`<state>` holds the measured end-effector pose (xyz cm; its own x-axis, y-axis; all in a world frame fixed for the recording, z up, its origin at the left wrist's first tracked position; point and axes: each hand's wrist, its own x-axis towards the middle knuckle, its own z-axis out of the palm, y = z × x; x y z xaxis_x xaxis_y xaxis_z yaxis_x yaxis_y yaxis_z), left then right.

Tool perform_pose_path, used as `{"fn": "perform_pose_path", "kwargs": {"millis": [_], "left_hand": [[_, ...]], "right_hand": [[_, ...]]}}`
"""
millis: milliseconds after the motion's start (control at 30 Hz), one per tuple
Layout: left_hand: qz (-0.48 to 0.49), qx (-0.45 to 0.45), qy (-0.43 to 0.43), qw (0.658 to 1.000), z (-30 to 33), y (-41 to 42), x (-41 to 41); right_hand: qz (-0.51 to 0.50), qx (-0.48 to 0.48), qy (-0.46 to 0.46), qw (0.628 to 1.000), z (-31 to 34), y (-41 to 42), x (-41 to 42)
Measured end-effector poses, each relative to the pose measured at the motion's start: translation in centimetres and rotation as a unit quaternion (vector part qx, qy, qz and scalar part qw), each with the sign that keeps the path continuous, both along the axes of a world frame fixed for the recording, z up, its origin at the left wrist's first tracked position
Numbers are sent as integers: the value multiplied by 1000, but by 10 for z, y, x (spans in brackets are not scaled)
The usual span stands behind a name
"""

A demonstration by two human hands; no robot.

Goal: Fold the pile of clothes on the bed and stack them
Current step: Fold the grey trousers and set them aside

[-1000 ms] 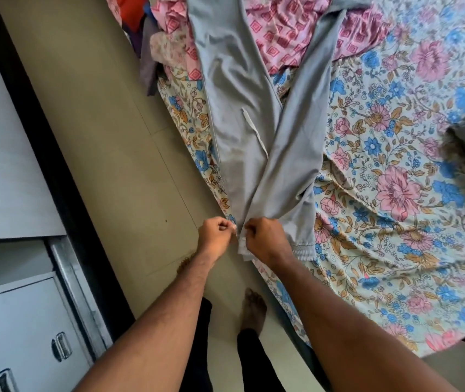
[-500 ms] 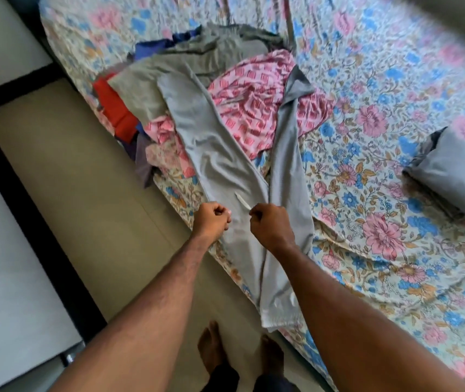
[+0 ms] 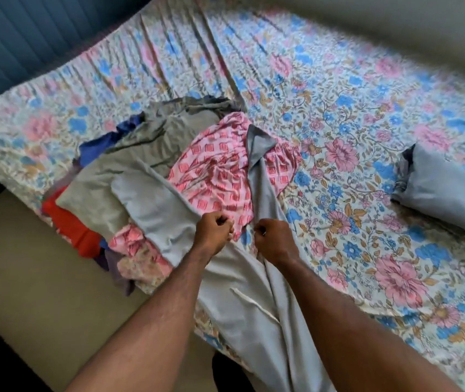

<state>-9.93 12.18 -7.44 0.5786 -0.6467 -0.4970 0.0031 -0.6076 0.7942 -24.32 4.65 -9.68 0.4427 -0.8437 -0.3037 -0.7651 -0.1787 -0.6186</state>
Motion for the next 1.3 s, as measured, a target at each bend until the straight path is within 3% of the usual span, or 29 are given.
{"fn": "perform_pose_path", "kwargs": {"millis": [467,633,800,867,967,1000,1033,1100,1133,1233,1300], "left_hand": [[-69,2,82,994,-36,-103,121],[-89,5,108,990,-53,-134,157],[-110,-1,138,984,-61,-149,184],[-125,-1,155,980,-63,-151,191],[-107,-13,225,968,-69,-156,201],[-97,-20,253,962,-67,-157,201],[-90,-33,283,954,-67,-156,201],[-64,-71,351,931,-68,-154,198],[-28,-85,387,918,-66,-153,194],[103,-73,399,908,-68,-146,196],[169,-84,373,908,-78,-141,204]], "right_hand": [[-203,87,-41,974,-40,-164,105],[-291,198,-138,926,-54,-211,154],[-413,182,-147,880,-68,-232,192],[-482,187,-165,840,-66,-235,198],[-534,275,-239,763,-53,-225,209],[-509,285,-257,771,-48,-213,213],[-456,267,-260,808,-42,-197,220],[-260,179,-251,915,-31,-158,232],[-159,156,-248,943,-32,-140,235],[2,152,-212,965,-39,-106,240],[-19,125,-209,970,-47,-107,238]]}}
